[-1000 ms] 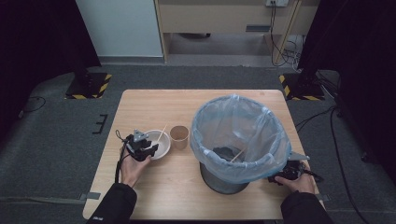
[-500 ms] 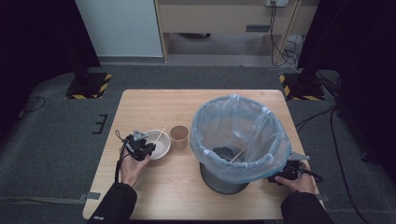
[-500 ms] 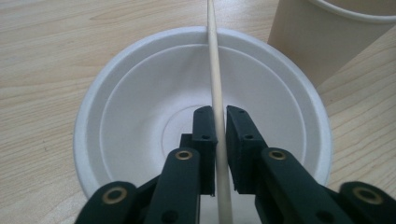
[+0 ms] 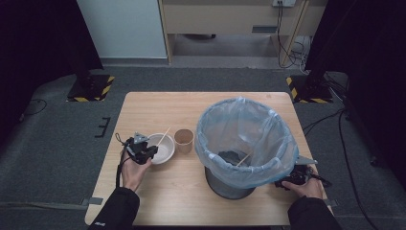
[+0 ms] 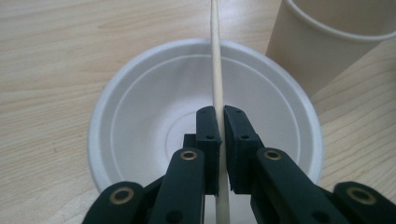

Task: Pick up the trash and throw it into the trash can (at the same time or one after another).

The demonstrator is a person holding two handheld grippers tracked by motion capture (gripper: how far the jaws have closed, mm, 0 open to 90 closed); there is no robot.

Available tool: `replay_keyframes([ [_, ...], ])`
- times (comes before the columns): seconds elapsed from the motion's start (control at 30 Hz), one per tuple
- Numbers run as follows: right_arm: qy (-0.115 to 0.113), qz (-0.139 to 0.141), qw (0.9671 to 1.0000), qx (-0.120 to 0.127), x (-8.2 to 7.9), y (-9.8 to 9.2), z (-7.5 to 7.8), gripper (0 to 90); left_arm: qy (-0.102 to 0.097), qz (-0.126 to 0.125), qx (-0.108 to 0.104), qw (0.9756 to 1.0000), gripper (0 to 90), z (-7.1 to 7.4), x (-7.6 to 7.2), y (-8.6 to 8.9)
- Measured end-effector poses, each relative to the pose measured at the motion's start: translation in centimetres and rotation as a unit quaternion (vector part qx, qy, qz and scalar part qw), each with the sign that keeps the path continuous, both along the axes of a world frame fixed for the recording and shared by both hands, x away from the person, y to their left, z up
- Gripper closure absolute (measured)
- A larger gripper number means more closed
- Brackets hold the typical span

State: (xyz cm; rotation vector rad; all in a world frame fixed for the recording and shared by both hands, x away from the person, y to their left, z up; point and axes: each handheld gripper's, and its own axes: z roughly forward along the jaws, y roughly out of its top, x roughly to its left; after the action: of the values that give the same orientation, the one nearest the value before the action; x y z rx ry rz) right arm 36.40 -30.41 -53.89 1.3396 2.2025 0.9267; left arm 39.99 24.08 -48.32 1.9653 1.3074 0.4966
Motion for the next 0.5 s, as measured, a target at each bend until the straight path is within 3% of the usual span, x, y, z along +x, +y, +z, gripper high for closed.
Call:
replay_keyframes([
  [0.5,0.000,0.000,1.0000,0.000,0.0,0.0,0.0,2.4,-0.055,0.007,-0.038,0.9977,84.9,2.7,-0.9,0.9],
])
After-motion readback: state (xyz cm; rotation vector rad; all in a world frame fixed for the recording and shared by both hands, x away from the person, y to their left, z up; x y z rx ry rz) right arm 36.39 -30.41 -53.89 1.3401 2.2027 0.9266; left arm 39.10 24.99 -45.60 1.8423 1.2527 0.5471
